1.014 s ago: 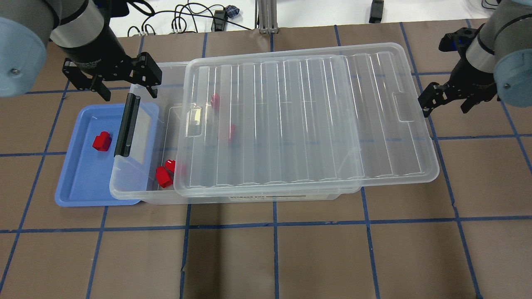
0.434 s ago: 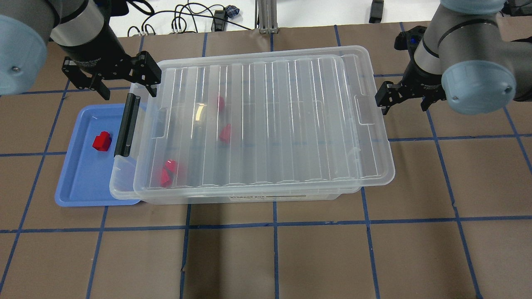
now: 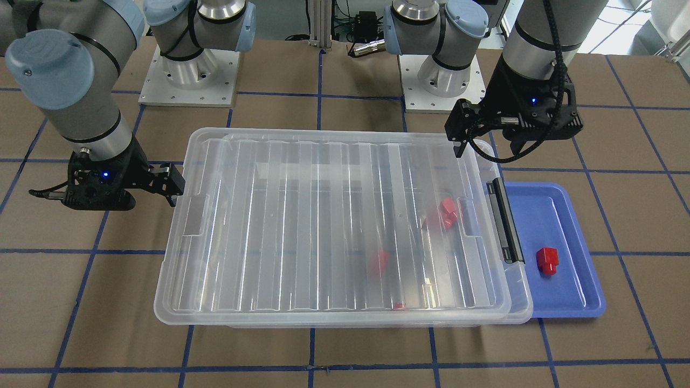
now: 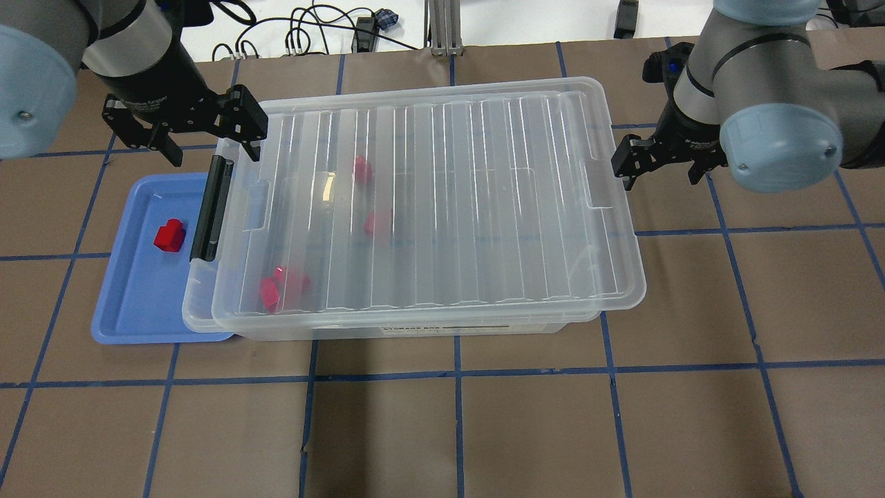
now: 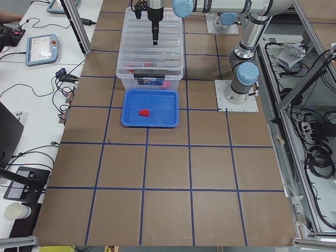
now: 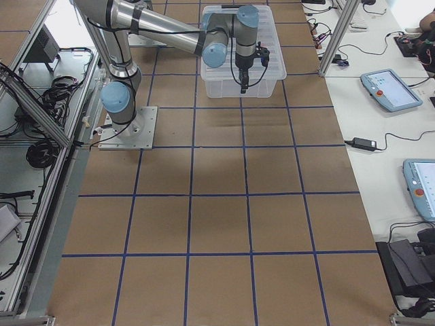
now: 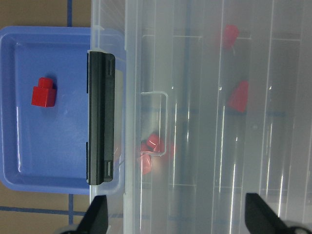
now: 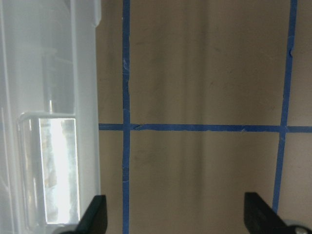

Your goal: Place red block in blue tray from box

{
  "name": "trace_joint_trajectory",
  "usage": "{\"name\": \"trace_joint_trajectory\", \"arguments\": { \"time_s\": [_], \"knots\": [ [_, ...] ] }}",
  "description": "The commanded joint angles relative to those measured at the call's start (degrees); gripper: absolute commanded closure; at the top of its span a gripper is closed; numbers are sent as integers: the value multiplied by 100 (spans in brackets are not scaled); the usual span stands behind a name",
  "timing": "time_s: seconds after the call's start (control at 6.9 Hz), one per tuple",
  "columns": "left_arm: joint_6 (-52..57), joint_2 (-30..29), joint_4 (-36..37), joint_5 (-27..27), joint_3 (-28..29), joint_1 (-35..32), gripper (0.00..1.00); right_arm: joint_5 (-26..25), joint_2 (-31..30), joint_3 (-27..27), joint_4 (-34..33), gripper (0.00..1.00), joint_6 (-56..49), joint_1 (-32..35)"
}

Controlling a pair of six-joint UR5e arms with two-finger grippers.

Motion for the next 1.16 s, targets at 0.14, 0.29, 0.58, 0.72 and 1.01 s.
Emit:
{"name": "trace_joint_trajectory", "arguments": {
  "time_s": [0.14,0.29,0.58,0.72,1.01],
  "knots": [
    [0,18,0,9,-3,1,0,-23,-174,-547,375,0,-25,8],
    [0,18,-9,9,-21,-8,0,-14,-323,-829,813,0,-8,17],
    [0,18,-18,9,-21,-8,0,-5,-465,-1443,1527,0,141,436],
    [0,9,-18,9,-12,-8,0,-5,-439,-1621,1765,0,386,604],
    [-9,0,-52,0,-12,-8,0,3,-422,-1552,1767,0,379,615]
  ]
}}
